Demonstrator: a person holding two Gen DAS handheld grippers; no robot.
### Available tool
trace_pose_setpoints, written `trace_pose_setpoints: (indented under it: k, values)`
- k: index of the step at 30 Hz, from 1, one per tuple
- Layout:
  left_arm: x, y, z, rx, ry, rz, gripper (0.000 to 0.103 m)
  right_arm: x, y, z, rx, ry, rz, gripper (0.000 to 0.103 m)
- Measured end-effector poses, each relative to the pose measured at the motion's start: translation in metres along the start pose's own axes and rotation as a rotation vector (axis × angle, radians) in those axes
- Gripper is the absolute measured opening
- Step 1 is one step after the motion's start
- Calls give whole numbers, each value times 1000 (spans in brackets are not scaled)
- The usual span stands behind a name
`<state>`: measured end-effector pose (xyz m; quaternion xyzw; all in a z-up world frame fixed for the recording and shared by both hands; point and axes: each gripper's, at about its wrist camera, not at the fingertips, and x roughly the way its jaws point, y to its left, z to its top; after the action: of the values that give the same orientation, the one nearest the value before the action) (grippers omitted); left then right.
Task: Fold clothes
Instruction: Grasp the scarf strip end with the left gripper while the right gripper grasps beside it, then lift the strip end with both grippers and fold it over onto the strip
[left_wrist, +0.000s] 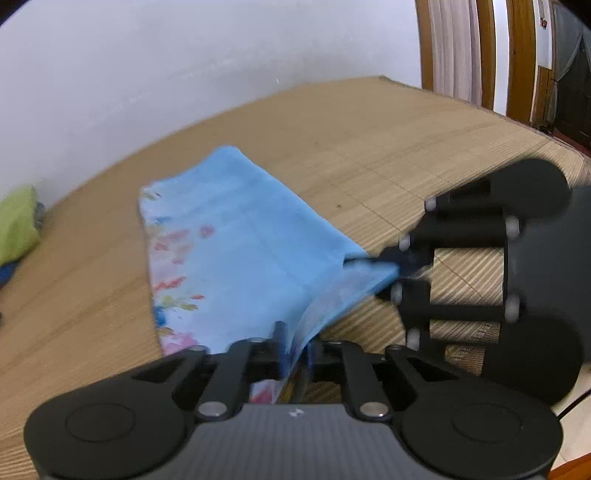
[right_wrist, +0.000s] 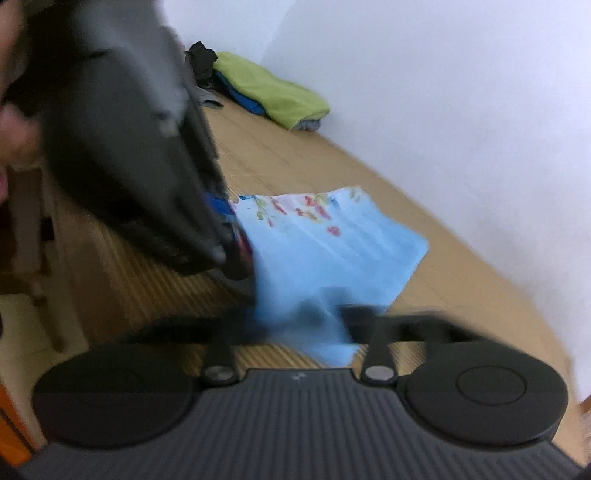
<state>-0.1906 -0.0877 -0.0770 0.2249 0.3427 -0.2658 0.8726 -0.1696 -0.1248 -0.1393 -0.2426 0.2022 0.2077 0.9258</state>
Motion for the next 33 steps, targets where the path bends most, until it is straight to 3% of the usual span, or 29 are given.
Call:
trace_pose_setpoints:
  k: [1, 2, 8, 9, 10, 11, 16, 22, 24, 29, 33]
  values:
    - [-2, 0, -3, 4, -8, 19, 41, -1, -8, 5, 39, -5, 9, 7]
    - [-3, 1, -6, 8, -10, 33, 48, -3, -15, 9, 62, -6, 16, 7]
    - [11, 0, -28, 36, 31, 122, 47, -8, -39, 32, 148, -6, 41, 7]
    - [14, 0, -31, 45, 36, 142, 45, -9, -41, 34, 167, 1, 46, 7]
    - [17, 1, -33, 60, 44, 156, 31, -12, -42, 35, 187, 9, 53, 7]
    - [21, 3, -35, 75, 53, 169, 7, -12, -44, 36, 207, 18, 59, 7]
    - [15, 20, -38, 153, 91, 101, 3, -32, -26, 29, 180, 52, 85, 7]
    - [-33, 43, -28, 275, 108, 2, 4, -68, -18, 26, 178, 119, 141, 7]
    - [-42, 52, -15, 289, 96, -23, 4, -78, -20, 29, 192, 113, 132, 7]
    - [-35, 99, 45, 158, 66, -88, 4, -73, -50, 52, 223, 50, 83, 7]
    - [1, 129, 91, 141, 35, -27, 4, -32, -89, 69, 201, 26, 66, 7]
